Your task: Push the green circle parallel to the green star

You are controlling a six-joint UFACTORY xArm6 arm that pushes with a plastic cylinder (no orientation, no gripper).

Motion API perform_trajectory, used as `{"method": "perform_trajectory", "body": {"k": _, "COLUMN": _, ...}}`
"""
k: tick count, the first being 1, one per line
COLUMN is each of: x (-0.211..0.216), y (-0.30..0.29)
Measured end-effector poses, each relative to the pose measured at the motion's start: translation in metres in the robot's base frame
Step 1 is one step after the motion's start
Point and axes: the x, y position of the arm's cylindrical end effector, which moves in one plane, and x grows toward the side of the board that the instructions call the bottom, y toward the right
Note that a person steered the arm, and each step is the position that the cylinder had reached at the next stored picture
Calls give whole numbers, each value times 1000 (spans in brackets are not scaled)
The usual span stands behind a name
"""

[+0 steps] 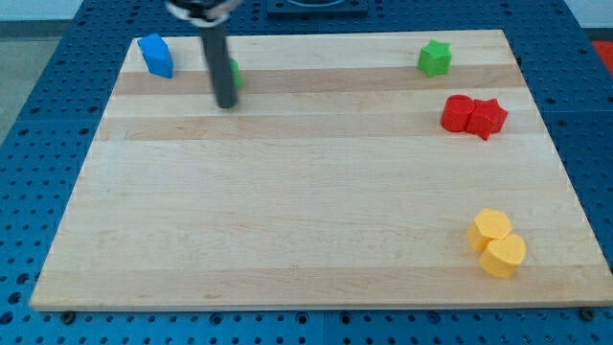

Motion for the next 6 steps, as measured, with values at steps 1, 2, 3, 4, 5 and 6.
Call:
{"method": "perform_trajectory", "body": {"k": 1, "x": -6, "y": -39}}
{"method": "perform_trajectory", "body": {"k": 2, "x": -17, "y": -27}}
{"method": "perform_trajectory", "body": {"k": 3, "x": -39, "y": 2}}
{"method": "perform_trajectory", "body": {"k": 4, "x": -54, "y": 31}}
{"method": "perform_trajectory", "body": {"k": 5, "x": -74, "y": 55}}
{"method": "perform_trajectory", "body": {"k": 6, "x": -92, "y": 79}}
